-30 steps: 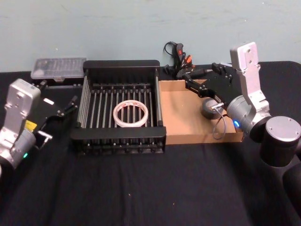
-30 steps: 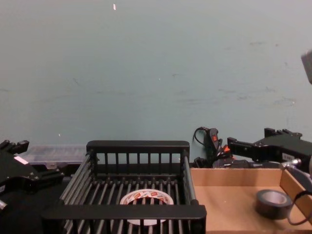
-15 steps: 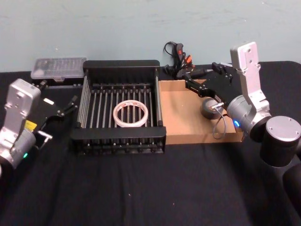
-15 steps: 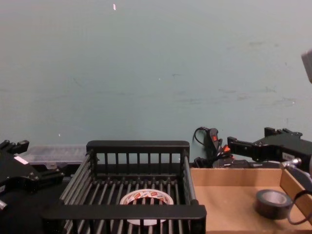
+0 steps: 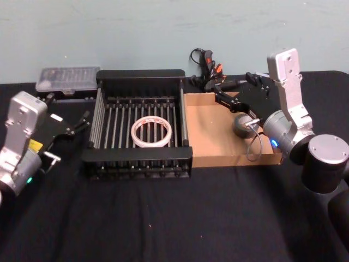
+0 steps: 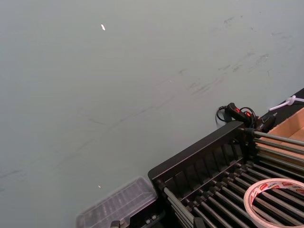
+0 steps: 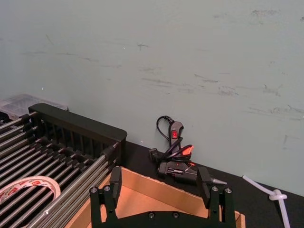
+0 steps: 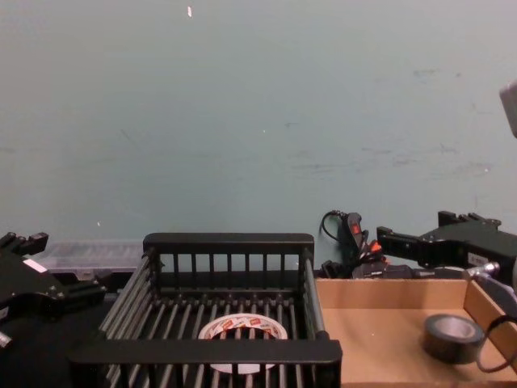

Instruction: Pick up the white tape and place it into the black box , Pick up the silver tape and place it into the brown box.

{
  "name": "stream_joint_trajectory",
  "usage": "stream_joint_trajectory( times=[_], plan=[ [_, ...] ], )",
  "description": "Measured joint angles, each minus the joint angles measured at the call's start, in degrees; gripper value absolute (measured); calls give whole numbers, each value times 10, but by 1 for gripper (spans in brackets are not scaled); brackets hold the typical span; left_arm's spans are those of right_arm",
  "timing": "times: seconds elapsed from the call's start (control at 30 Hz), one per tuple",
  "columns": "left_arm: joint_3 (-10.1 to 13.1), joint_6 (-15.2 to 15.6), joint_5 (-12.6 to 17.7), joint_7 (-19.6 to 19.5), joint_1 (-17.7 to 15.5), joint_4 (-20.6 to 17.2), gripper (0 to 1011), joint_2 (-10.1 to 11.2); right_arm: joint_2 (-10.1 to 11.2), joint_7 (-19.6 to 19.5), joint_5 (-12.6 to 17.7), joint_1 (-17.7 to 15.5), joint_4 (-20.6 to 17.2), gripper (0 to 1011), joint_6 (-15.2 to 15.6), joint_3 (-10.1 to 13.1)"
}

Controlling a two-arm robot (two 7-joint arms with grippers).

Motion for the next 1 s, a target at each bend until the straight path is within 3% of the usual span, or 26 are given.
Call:
stream_joint_trajectory(
  times=[1.0],
  plan=[
    [0, 0, 0, 0, 0, 0, 1001, 0, 0, 0, 0, 0, 0, 1000, 0, 0]
  ],
)
